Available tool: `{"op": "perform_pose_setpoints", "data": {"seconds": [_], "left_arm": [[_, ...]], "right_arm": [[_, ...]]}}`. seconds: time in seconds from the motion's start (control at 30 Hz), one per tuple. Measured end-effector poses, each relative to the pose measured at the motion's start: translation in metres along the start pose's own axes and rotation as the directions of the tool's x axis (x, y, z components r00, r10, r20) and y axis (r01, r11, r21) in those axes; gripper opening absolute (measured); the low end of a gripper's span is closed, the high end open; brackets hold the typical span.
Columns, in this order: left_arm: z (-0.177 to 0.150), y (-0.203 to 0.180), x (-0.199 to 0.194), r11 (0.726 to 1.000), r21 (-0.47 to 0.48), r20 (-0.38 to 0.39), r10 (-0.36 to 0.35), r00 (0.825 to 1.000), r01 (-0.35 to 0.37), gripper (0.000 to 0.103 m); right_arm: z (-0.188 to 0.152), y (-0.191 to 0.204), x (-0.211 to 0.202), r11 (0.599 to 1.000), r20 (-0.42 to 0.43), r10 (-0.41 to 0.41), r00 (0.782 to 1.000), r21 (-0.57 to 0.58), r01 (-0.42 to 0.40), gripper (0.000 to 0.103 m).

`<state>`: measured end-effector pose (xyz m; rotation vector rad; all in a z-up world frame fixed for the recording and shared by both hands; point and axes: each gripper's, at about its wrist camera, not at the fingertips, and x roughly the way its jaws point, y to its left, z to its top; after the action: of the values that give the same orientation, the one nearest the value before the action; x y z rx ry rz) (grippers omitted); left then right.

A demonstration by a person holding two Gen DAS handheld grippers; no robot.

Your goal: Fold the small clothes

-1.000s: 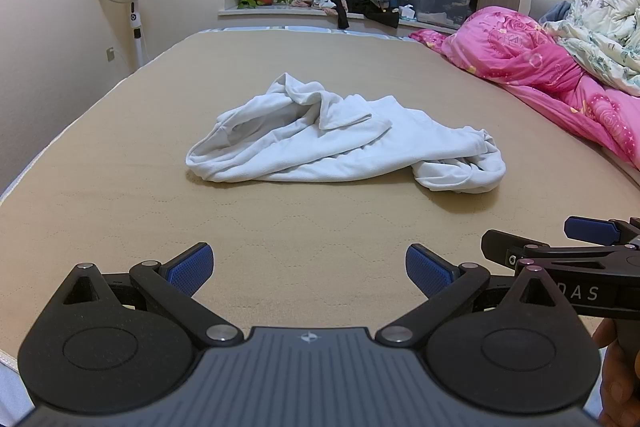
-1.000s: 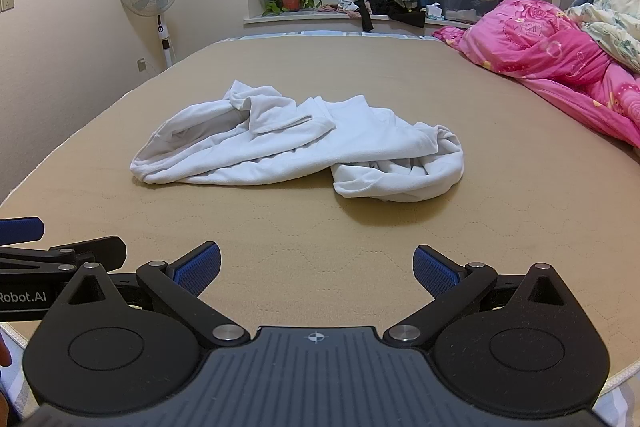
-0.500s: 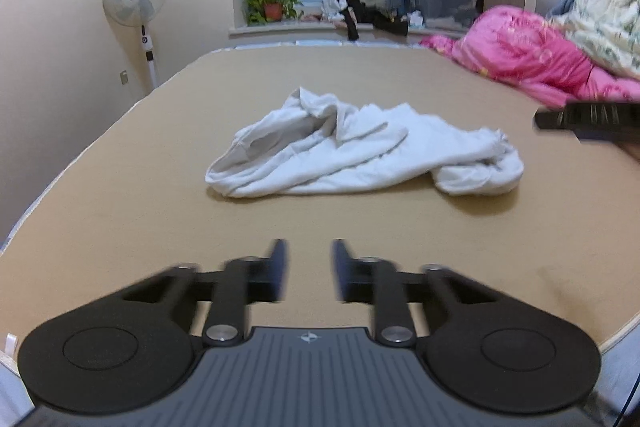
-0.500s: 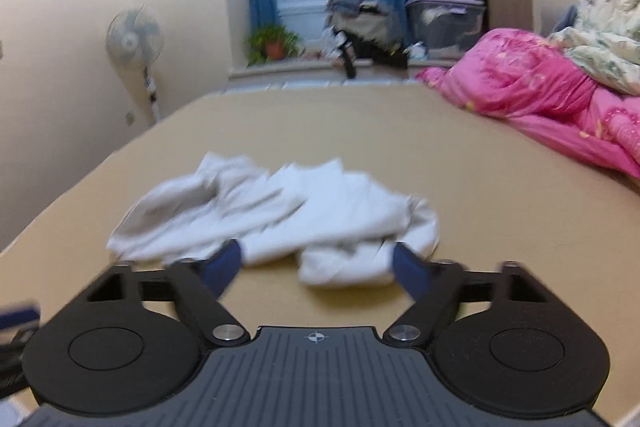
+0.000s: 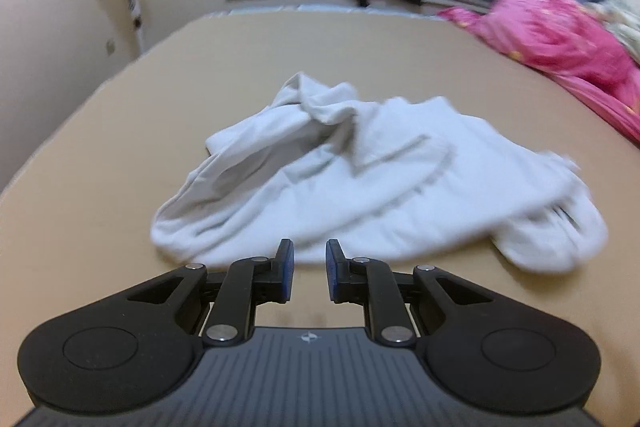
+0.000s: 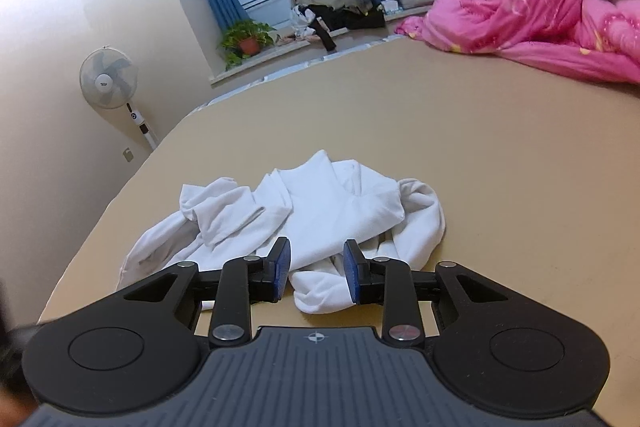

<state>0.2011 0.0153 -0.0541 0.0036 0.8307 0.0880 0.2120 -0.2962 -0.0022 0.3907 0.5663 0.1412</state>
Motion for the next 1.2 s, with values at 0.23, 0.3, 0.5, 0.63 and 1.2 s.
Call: {"op": "perform_pose_setpoints", "data": {"seconds": [0.23, 0.3, 0.5, 0.63, 1.2], "left_arm": [[0.074, -0.004, 0.097, 0.995, -0.048, 0.002, 0.085, 0.996, -0.085, 0.05], [0.089, -0.008, 0.115, 0.997, -0.021, -0.005, 0.07, 0.998, -0.07, 0.055], [0.105, -0.027, 0.149, 0.984, 0.142, -0.028, 0.115, 0.993, -0.11, 0.005], [0.098, -0.021, 0.103, 0.989, 0.138, 0.047, 0.052, 0.998, -0.058, 0.003], [-0.068, 0.161, -0.182, 0.975, -0.138, 0.135, -0.154, 0.979, 0.173, 0.008]], "right_arm": [[0.006, -0.012, 0.005, 0.999, -0.023, -0.001, 1.0, 0.042, 0.002, 0.034], [0.006, -0.012, 0.005, 0.999, -0.018, 0.005, 1.0, 0.038, -0.004, 0.035], [0.005, -0.008, 0.006, 1.0, -0.026, 0.005, 1.0, 0.009, -0.004, 0.038], [0.004, -0.009, 0.012, 1.0, -0.036, -0.007, 0.999, 0.011, 0.007, 0.038], [0.0, -0.02, -0.014, 0.996, 0.012, -0.072, 0.997, 0.046, 0.071, 0.038]]}}
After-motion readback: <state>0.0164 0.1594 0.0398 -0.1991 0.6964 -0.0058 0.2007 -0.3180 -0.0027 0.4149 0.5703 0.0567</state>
